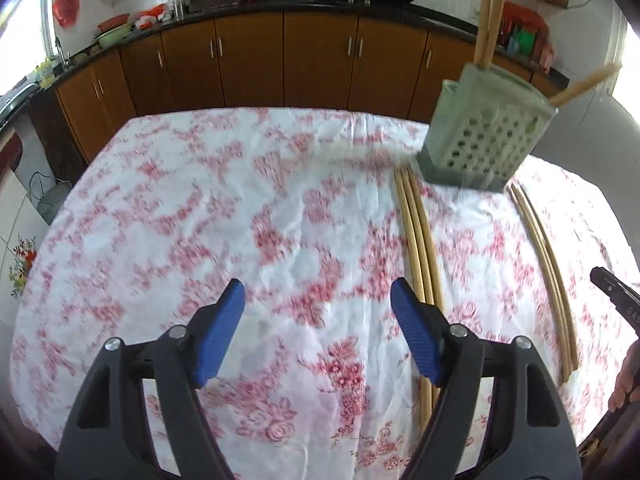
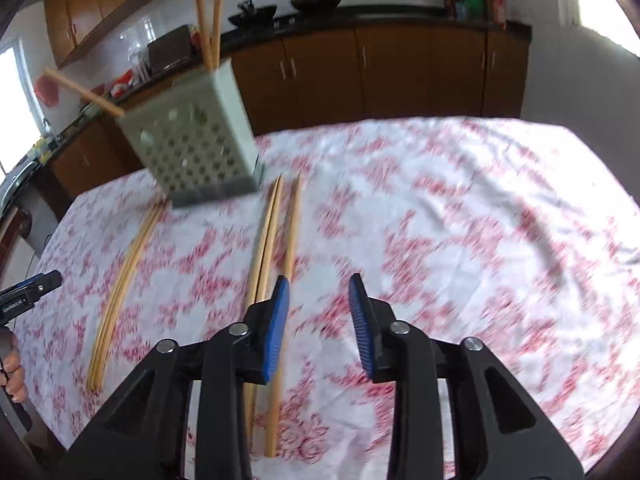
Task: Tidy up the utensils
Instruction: 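Move both tools back down to the remaining chopsticks on the cloth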
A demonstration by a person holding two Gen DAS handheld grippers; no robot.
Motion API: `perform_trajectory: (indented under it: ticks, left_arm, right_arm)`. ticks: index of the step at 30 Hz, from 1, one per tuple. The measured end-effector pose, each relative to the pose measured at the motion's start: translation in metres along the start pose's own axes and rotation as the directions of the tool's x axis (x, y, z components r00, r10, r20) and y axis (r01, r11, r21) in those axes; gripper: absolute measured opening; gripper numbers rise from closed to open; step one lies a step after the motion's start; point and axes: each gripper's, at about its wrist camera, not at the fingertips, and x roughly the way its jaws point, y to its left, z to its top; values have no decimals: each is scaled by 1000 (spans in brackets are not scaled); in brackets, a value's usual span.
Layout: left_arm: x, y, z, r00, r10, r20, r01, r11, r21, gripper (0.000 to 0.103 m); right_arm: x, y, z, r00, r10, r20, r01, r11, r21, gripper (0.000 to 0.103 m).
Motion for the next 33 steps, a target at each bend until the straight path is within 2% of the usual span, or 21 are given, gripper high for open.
perform_trajectory:
  ticks: [5, 7, 9, 10, 11, 13, 15, 21, 27, 33]
  left_arm:
    - [8, -8, -12, 998, -66, -14, 65, 997, -31, 71]
    - [9, -14, -15, 997, -72, -19, 72, 997, -22, 62]
    - [12, -21, -15, 996, -90, -26, 90, 996, 0, 51]
    - [14, -25, -16, 995, -100, -29, 101, 995, 10, 43]
    - [14, -28, -16, 994, -107, -32, 108, 994, 19, 40]
    - [17, -36, -19, 991, -129, -45, 131, 991, 42, 21]
    - [19, -42, -21, 987, -148, -57, 152, 987, 61, 16]
    - [17, -55, -29, 986, -155, -62, 162, 980, 119, 16]
    - [18, -57, -30, 982, -174, -75, 182, 976, 118, 18]
    - [20, -58, -30, 983, -164, -80, 172, 978, 119, 17]
  right_arm:
    - [17, 12, -11, 999, -1, -43, 0, 1000, -30, 27]
    - [23, 13, -14, 998, -14, -57, 12, 999, -48, 26]
    - [27, 15, -17, 998, -48, -50, 45, 997, -68, 11]
    - [28, 13, -18, 997, -66, -45, 63, 995, -71, 8]
    - [28, 10, -18, 997, -70, -42, 67, 996, -61, 8]
    - [26, 2, -18, 996, -75, -39, 74, 997, -31, 8]
    - [26, -2, -17, 996, -79, -38, 78, 997, -27, 8]
    - [26, -2, -18, 996, -87, -31, 85, 995, -48, 8]
    - [23, -6, -17, 996, -80, -37, 79, 996, -43, 8]
    - [23, -6, -17, 996, -79, -38, 77, 996, -39, 8]
